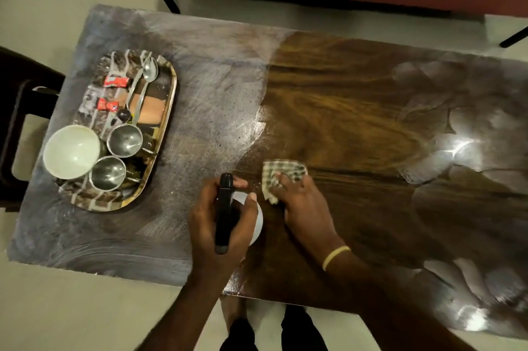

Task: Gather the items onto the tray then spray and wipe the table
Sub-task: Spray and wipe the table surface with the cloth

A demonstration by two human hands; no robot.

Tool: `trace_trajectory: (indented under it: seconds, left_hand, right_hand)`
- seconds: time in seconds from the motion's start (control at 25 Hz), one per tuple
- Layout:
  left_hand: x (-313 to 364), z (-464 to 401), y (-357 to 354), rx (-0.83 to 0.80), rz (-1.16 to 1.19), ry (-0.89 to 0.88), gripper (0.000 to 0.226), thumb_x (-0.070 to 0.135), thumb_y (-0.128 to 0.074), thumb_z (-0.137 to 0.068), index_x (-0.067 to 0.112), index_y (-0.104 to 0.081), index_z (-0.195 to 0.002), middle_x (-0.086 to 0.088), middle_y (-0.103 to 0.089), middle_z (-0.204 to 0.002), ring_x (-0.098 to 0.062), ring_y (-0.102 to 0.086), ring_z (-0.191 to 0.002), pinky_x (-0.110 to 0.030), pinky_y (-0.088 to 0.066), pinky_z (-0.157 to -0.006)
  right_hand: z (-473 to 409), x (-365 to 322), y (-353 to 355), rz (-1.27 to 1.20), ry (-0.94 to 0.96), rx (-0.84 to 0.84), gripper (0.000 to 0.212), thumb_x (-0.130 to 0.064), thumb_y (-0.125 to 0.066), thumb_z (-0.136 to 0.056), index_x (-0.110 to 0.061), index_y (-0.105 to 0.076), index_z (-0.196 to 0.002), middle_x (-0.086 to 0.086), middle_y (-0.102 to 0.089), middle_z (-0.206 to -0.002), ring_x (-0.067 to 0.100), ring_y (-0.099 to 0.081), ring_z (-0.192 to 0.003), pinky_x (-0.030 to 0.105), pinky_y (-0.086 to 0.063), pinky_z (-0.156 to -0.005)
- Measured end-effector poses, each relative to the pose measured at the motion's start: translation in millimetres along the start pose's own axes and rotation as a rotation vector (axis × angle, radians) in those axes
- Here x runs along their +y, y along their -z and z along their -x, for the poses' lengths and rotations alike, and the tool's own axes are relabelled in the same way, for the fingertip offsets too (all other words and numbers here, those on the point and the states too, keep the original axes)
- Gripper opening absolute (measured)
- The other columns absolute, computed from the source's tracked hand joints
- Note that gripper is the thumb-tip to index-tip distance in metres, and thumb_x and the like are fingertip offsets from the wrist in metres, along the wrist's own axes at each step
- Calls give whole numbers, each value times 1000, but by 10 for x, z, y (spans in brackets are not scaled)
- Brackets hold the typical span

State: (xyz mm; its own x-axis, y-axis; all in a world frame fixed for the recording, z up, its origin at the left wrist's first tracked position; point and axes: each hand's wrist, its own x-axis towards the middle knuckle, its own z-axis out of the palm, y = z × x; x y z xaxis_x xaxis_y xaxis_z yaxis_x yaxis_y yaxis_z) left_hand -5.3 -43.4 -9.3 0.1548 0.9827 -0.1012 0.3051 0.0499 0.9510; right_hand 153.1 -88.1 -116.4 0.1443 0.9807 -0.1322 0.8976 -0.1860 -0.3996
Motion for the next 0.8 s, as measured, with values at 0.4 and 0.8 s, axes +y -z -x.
trace_trajectory:
  seconds: [0.4, 0.8]
  left_hand:
    - [-380, 337, 238, 77, -18, 52, 26, 13, -75, -82, 16, -62, -105, 1, -69, -108, -25, -67, -103, -45, -56, -83]
    - [-449, 356, 569, 12, 12, -44, 27, 10, -74, -78, 11, -60, -101, 2, -68, -108, -14, -69, -92, -38, -58, -79]
  right_hand:
    - [759, -372, -321, -157, -168, 19, 53, -11, -53, -77, -26, -63, -126, -4, -63, -131, 14, -47, -87, 25, -52, -65]
    - [1019, -867, -507, -144, -158, 42, 53, -12, -37, -86, -19, -52, -136, 1, -62, -134, 18, -53, -94, 31, -57, -65]
